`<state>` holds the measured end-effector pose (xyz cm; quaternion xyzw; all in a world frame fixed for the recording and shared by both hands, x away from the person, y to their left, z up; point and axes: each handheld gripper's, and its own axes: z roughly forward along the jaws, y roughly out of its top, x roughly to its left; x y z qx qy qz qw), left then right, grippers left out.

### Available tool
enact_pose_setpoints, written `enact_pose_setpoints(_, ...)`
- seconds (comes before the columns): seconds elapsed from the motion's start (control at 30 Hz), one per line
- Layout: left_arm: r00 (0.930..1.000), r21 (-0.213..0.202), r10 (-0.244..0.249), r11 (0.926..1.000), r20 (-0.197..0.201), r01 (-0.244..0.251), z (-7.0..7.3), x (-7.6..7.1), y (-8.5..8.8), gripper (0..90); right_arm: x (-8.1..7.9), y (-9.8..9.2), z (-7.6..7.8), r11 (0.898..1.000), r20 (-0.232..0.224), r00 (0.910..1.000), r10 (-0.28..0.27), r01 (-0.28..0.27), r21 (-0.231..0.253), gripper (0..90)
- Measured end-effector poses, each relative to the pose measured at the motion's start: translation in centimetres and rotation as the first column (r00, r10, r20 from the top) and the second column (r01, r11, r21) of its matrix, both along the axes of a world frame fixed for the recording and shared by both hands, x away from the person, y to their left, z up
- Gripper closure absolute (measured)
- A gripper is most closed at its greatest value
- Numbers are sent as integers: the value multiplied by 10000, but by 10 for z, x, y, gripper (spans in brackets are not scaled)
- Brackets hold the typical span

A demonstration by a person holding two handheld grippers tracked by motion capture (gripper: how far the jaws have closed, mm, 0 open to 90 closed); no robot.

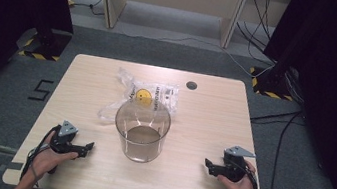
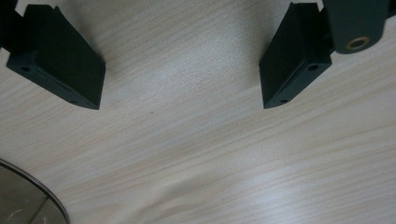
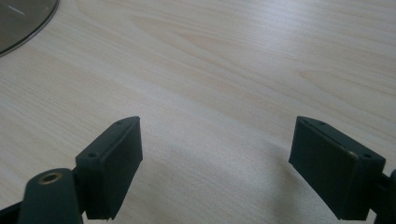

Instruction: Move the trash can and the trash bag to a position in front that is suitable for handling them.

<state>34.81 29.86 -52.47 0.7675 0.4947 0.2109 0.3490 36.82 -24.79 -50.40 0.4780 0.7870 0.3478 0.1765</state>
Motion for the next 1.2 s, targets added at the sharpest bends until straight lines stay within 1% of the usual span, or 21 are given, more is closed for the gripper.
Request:
enact_pose_setpoints(0.17, 10000, 0, -1, 10000, 1, 1, 0, 0, 0, 134, 0, 0, 1, 10000, 37, 10000, -45, 45, 28, 175)
enact_pose_setpoints(0.43, 10000, 8, 0, 10000, -3, 0, 0, 0, -1, 139, 5, 6, 2, 10000, 156, 9998, -80, 79, 58, 177)
enact_pose_setpoints(0.47, 9999, 26, 82, 10000, -141, -81, 2, 0, -1, 149, 6, 8, 3, 9999, 200, 9998, -97, 95, 116, 178)
enact_pose_setpoints(0.53, 9998, 66, 149, 9999, -157, -148, 3, 0, -2, 150, 6, 9, 3, 9998, 198, 9997, -116, 112, 190, 177)
enact_pose_setpoints(0.57, 9998, 61, 165, 9998, -82, -164, 5, 0, -4, 150, 7, 10, 3, 9997, 206, 9997, -111, 106, 237, 177)
enact_pose_setpoints(0.6, 9997, -363, 230, 9991, 58, -228, 9, -1, -7, 151, 10, 14, 4, 9997, 219, 9997, -82, 77, 252, 177)
enact_pose_setpoints(0.63, 9996, -599, 256, 9979, 93, -250, 12, -1, -10, 153, 12, 16, 4, 9997, 264, 9996, -31, 25, 234, 178)
enact_pose_setpoints(0.67, 9996, -599, 256, 9979, 93, -250, 12, -1, -10, 156, 13, 18, 5, 9996, 274, 9996, -34, 26, 269, 179)
enact_pose_setpoints(0.7, 9996, -794, 239, 9966, 175, -224, 13, 0, -14, 159, 16, 21, 6, 9995, 307, 9995, -19, 9, 327, 183)
enact_pose_setpoints(0.73, 9994, -881, 192, 9960, 291, -165, 16, 1, -17, 162, 18, 24, 7, 9989, 300, 9995, -58, 44, 458, 185)
enact_pose_setpoints(0.77, 9984, -1211, 268, 9924, 493, -207, 21, 4, -25, 164, 21, 27, 8, 9985, 339, 9994, -46, 28, 544, 185)
enact_pose_setpoints(0.8, 9984, -1211, 268, 9924, 493, -207, 21, 4, -25, 164, 21, 27, 8, 9985, 339, 9994, -46, 28, 544, 185)
enact_pose_setpoints(0.87, 9970, -1626, 351, 9864, 684, -236, 25, 6, -32, 171, 30, 39, 13, 9977, 488, 9988, 87, -120, 663, 186)
enact_pose_setpoints(0.9, 9957, -1619, 495, 9861, 782, -364, 28, 11, -39, 171, 33, 44, 14, 9975, 549, 9983, 174, -212, 681, 188)
enact_pose_setpoints(0.93, 9950, -1623, 560, 9859, 825, -420, 29, 13, -42, 171, 36, 49, 15, 9972, 560, 9981, 243, -282, 696, 189)
enact_pose_setpoints(1.0, 9948, -1661, 597, 9851, 821, -455, 29, 15, -44, 171, 41, 60, 16, 9965, 622, 9973, 397, -441, 708, 192)
enact_pose_setpoints(1.07, 9945, -1791, 671, 9825, 802, -518, 31, 19, -49, 171, 45, 69, 17, 9951, 629, 9963, 579, -626, 770, 193)
enact_pose_setpoints(1.13, 9941, -1734, 573, 9840, 924, -407, 34, 25, -59, 171, 48, 77, 18, 9940, 640, 9956, 682, -732, 808, 194)
enact_pose_setpoints(1.17, 9941, -1734, 573, 9840, 924, -407, 34, 25, -59, 171, 48, 77, 18, 9940, 640, 9956, 682, -732, 808, 194)
enact_pose_setpoints(1.2, 9926, -1594, 553, 9865, 1083, -375, 35, 29, -65, 171, 51, 85, 19, 9931, 690, 9943, 810, -864, 796, 195)
